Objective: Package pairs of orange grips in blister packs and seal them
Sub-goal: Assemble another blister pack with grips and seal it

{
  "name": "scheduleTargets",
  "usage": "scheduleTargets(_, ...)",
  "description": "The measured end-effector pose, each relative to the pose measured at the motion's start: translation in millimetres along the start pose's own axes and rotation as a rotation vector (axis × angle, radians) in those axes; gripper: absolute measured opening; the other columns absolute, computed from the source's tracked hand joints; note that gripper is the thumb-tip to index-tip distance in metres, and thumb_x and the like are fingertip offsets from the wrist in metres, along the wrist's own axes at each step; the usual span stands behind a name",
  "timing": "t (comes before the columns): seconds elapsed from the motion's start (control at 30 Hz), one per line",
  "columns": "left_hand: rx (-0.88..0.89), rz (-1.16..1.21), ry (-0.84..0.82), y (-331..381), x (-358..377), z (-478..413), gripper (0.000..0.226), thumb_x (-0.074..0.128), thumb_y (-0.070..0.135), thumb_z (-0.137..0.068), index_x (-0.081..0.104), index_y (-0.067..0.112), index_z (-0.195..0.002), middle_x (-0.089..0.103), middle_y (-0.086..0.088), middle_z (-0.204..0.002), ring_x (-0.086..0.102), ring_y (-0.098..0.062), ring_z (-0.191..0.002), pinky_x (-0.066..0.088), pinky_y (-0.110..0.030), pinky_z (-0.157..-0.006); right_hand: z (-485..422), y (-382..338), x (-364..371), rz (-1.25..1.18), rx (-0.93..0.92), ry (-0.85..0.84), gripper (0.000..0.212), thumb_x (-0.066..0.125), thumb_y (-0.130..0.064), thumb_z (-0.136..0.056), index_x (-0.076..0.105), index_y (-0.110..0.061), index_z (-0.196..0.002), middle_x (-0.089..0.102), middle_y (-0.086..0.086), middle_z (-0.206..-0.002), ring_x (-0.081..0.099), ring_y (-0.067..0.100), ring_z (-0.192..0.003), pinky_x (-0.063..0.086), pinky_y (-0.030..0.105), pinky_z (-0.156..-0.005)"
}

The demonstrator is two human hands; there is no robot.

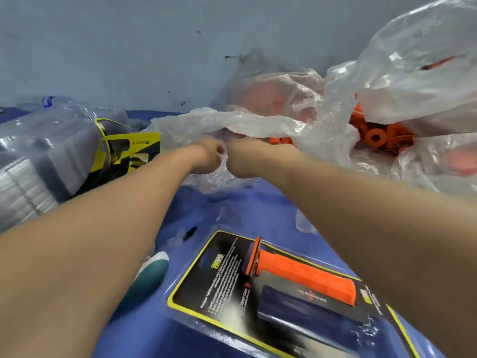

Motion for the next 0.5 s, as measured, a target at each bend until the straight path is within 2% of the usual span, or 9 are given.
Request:
scheduleTargets(0.07,0.059,-0.004,-0.050,10.9,2.2,6.1,0.025,0.042,0.004,-0.097,0.061,0.005,-0.113,0.061,-0.020,-0.120,0.058,-0.035,-0.103,0.048,-0.040,-0.092,-4.7,-1.5,7.8,-0.031,-0.041,-0.052,0.013,0.045,-0.015,-0.096,0.057,-0.014,-0.100,0.045,-0.005,-0.078,0.049,0.021,-0.078,0.038,0.028,-0.064)
scheduleTargets(0.13,0.081,-0.040,-0.064,18.4,-4.6,25.7,0.019,0.048,0.011,-0.096,0.067,0.011,-0.096,0.068,-0.018,-0.105,0.059,-0.030,-0.088,0.051,-0.041,-0.085,-0.7,-1.1,10.2,-0.042,-0.087,-0.065,0.019,0.045,-0.012,-0.097,0.056,-0.021,-0.109,0.049,-0.005,-0.089,0.045,0.019,-0.086,0.035,0.025,-0.059)
scheduleTargets(0.17,0.074,-0.069,-0.048,20.0,-10.1,38.6,0.023,0.049,0.021,-0.097,0.069,0.012,-0.092,0.070,-0.015,-0.097,0.062,-0.027,-0.083,0.053,-0.039,-0.081,2.3,2.0,9.3,-0.018,-0.097,-0.046,0.024,0.046,-0.012,-0.096,0.058,-0.021,-0.115,0.054,-0.003,-0.097,0.046,0.019,-0.088,0.033,0.025,-0.058)
scheduleTargets(0.23,0.052,-0.093,-0.041,25.5,-15.5,73.4,0.045,0.045,0.048,-0.095,0.075,0.015,-0.085,0.071,-0.011,-0.079,0.063,-0.017,-0.063,0.054,-0.032,-0.064,6.7,11.2,11.6,-0.021,-0.081,-0.026,0.027,0.046,-0.014,-0.094,0.060,-0.013,-0.117,0.061,0.008,-0.114,0.055,0.027,-0.099,0.042,0.028,-0.071)
scheduleTargets(0.3,0.002,-0.006,-0.125,33.7,-5.3,116.5,0.067,0.033,0.080,-0.076,0.075,0.027,-0.076,0.068,-0.002,-0.060,0.053,-0.008,-0.040,0.046,-0.025,-0.049,5.4,17.2,20.2,-0.056,-0.043,-0.052,0.029,0.046,-0.016,-0.093,0.060,-0.009,-0.118,0.060,0.015,-0.118,0.056,0.035,-0.108,0.047,0.037,-0.087)
scheduleTargets(0.33,-0.017,0.003,-0.176,39.6,1.8,137.5,0.074,0.026,0.089,-0.066,0.072,0.031,-0.074,0.064,0.004,-0.051,0.049,-0.006,-0.035,0.041,-0.023,-0.045,4.1,18.8,23.0,-0.079,-0.021,-0.060,0.032,0.045,-0.016,-0.093,0.059,-0.009,-0.120,0.059,0.016,-0.120,0.056,0.036,-0.111,0.047,0.038,-0.089)
scheduleTargets(0.4,-0.012,-0.046,-0.199,51.3,13.3,162.8,0.079,0.024,0.093,-0.060,0.065,0.027,-0.067,0.052,0.010,-0.040,0.045,-0.005,-0.034,0.033,-0.023,-0.045,2.2,19.0,25.3,-0.132,0.014,-0.051,0.035,0.043,-0.015,-0.095,0.057,-0.009,-0.127,0.057,0.015,-0.126,0.054,0.035,-0.116,0.044,0.035,-0.089)
scheduleTargets(0.5,-0.001,-0.020,-0.156,63.3,29.6,172.6,0.068,0.043,0.082,-0.072,0.049,0.016,-0.057,0.037,0.004,-0.039,0.032,-0.012,-0.037,0.024,-0.027,-0.044,3.4,22.4,31.7,-0.235,0.073,-0.040,0.039,0.041,-0.009,-0.095,0.053,-0.010,-0.132,0.052,0.013,-0.136,0.052,0.028,-0.122,0.043,0.034,-0.100)
Point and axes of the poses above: each hand's wrist, its own z-axis away from the middle knuckle, its own x-axis out of the palm, y = z × x, the point moved 10 cm from there along -z, towards the middle knuckle
